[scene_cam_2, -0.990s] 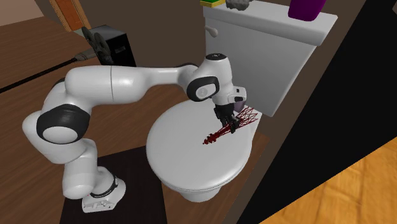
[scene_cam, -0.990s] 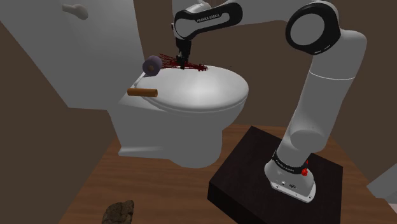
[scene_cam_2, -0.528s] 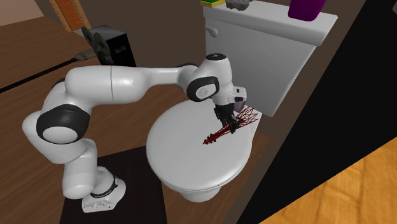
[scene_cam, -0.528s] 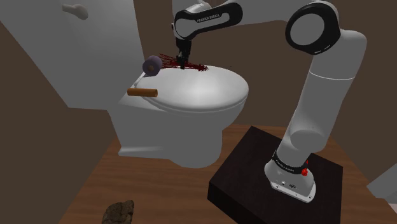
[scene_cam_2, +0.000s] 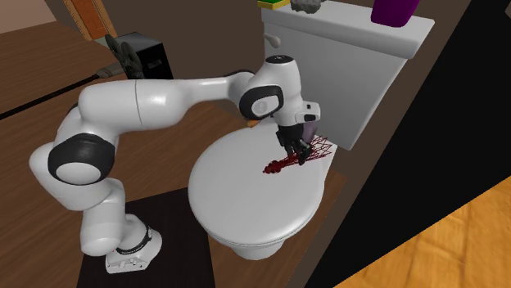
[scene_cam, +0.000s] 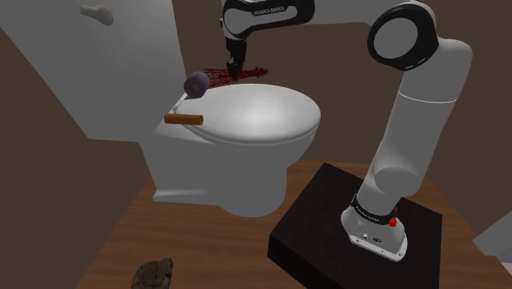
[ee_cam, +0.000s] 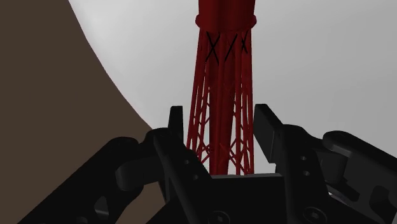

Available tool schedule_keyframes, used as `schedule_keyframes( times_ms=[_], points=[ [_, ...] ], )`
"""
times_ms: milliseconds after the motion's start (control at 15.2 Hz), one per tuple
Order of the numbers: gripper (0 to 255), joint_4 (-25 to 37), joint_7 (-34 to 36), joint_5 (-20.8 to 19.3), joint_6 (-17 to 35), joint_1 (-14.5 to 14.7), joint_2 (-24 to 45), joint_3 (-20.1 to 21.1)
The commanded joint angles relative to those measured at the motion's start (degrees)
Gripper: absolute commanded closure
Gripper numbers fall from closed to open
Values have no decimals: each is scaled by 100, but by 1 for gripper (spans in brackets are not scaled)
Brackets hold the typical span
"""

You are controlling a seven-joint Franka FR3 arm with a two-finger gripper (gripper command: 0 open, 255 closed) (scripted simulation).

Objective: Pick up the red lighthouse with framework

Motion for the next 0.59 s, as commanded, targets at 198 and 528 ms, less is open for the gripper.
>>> schedule_keyframes(
  times_ms=[198, 528],
  points=[
    [255, 439, -69, 25, -388, 6, 45, 5],
    [255, 748, -116, 39, -643, 8, 95, 7]
  ],
)
